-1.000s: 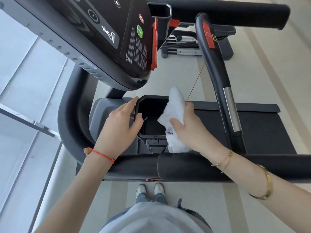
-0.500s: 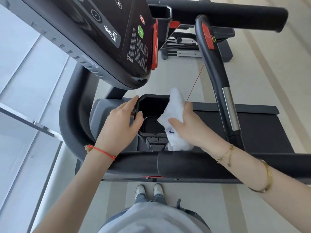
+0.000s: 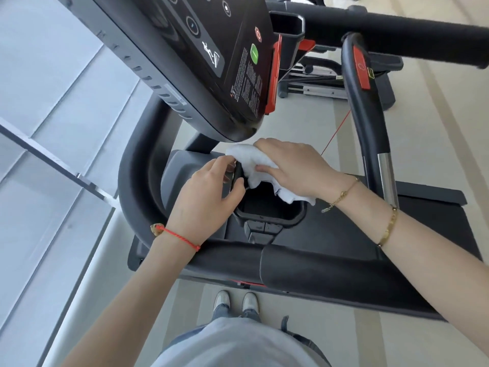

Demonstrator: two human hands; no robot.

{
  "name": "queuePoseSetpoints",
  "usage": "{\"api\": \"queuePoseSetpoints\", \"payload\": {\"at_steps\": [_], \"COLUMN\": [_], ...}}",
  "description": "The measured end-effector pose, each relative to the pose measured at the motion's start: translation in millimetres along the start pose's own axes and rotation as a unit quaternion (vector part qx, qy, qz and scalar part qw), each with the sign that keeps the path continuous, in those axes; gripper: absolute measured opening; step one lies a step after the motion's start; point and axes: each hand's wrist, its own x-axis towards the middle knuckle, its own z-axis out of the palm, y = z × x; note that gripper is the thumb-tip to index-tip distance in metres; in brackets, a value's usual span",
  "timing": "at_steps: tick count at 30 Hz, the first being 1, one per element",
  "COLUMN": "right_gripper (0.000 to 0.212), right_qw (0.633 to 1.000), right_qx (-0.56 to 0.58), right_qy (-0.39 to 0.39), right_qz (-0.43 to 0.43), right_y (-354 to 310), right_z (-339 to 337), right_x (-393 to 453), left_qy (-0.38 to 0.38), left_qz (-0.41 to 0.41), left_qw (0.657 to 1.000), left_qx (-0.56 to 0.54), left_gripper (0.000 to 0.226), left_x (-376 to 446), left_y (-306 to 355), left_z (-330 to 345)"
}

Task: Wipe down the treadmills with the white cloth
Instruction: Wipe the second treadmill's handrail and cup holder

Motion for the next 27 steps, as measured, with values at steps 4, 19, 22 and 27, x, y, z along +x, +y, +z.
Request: {"api": "queuePoseSetpoints", "payload": {"at_steps": [4, 19, 22, 27], "right_gripper": [0.021, 0.016, 0.038, 0.038], "right_qw": [0.992, 0.972, 0.924, 0.918], "right_qx": [0.108, 0.197, 0.310, 0.295], "right_qy": [-0.026, -0.035, -0.010, 0.013], "right_qz": [0.053, 0.127, 0.222, 0.265], "right_y": [20.4, 13.9, -4.8, -14.0], "right_z": [-2.5, -6.2, 5.6, 12.9], "right_x": [-25.5, -36.1, -60.0, -58.0], "left_qy": [-0.017, -0.022, -0.027, -0.028], "left_qz": [0.004, 0.000, 0.000, 0.001], "left_qw": [1.000, 1.000, 0.999, 0.999], "left_qx": [-0.006, -0.015, -0.019, -0.020], "left_gripper": [0.040, 0.043, 0.044, 0.044], "left_x": [0.6, 2.9, 3.2, 3.6], "left_y": [1.2, -3.8, -5.1, -5.9], "left_z": [-1.2, 1.1, 1.3, 2.3]}}
